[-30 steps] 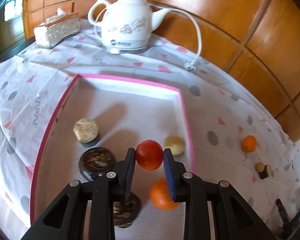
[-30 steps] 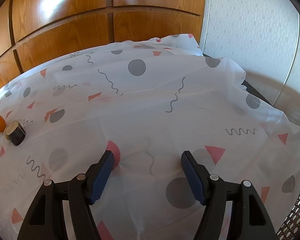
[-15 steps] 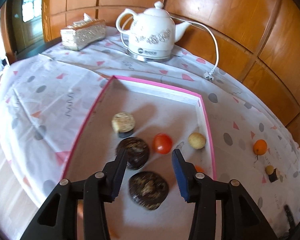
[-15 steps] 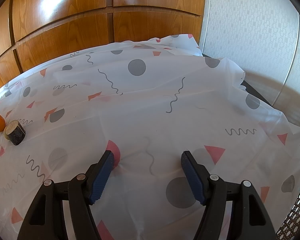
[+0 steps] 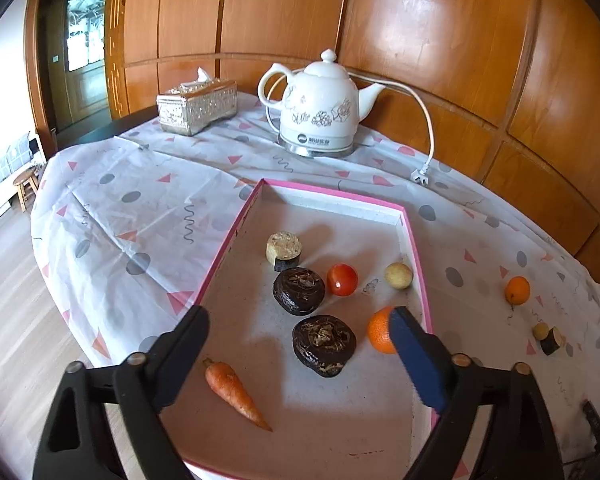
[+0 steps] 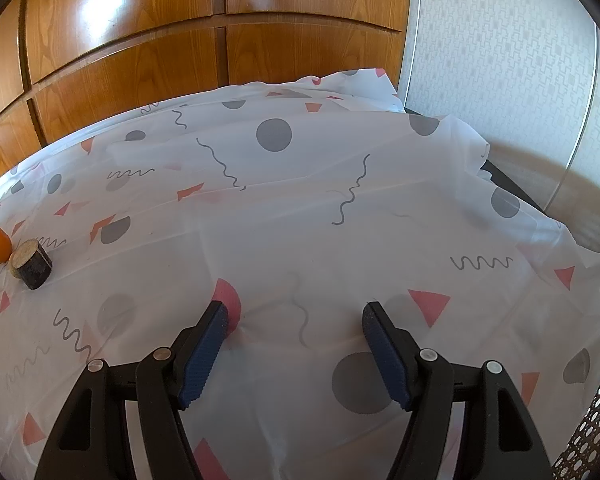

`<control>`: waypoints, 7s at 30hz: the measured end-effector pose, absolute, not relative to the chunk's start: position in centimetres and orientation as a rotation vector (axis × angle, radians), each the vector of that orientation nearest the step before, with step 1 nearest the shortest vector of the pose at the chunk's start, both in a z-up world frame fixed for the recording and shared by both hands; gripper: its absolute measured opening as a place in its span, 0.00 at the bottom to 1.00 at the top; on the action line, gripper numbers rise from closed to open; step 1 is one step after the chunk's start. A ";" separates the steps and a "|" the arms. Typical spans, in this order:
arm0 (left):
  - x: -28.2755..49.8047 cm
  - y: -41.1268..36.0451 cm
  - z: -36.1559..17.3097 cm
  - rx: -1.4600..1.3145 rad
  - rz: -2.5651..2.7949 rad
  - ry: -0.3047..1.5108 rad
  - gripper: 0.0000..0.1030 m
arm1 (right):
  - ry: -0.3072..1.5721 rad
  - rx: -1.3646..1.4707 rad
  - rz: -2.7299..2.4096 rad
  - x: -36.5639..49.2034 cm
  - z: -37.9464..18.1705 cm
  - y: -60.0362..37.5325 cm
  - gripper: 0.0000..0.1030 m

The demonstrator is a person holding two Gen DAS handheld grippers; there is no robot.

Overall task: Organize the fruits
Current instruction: 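Withdraw the left gripper and move the right gripper toward the cut root, then close the right gripper around the cut dark root, then carry the cut root into the pink tray and open the right gripper, then withdraw the right gripper and move the left gripper toward the yellow fruit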

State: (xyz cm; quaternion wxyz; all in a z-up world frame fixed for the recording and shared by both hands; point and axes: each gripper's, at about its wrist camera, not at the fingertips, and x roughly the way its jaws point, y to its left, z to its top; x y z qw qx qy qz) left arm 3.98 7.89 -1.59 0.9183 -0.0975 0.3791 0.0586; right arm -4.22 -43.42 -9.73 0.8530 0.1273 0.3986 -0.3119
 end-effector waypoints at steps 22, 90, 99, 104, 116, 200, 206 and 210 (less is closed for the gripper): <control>1.4 9.1 -2.7 -0.263 0.125 0.782 0.92 | 0.837 0.268 -0.659 -4.5 -9.8 -43.2 0.69; 0.6 11.2 -4.2 -0.356 0.173 0.822 0.97 | 0.992 0.168 -0.132 9.1 -8.0 -31.1 0.54; 0.3 11.6 -4.2 -0.360 0.216 0.830 0.98 | 0.997 0.143 -0.101 9.8 -8.5 -30.4 0.35; 0.2 11.7 -4.3 -0.364 0.218 0.831 0.98 | 0.976 0.164 -0.095 8.5 -7.8 -30.5 0.35; -0.2 11.8 -4.0 -0.379 0.212 0.821 0.98 | 0.945 0.225 0.048 5.2 -5.4 -27.7 0.35; -0.3 8.4 -2.4 -0.279 0.068 0.797 0.98 | 0.922 0.249 -0.176 1.5 -6.7 -30.2 0.37; 0.0 7.8 -2.3 -0.287 0.016 0.806 0.98 | 0.913 0.280 -0.276 0.5 -7.0 -33.3 0.37; 0.4 7.1 -2.1 -0.286 -0.013 0.819 0.98 | 0.913 0.296 -0.330 0.0 -7.3 -35.0 0.37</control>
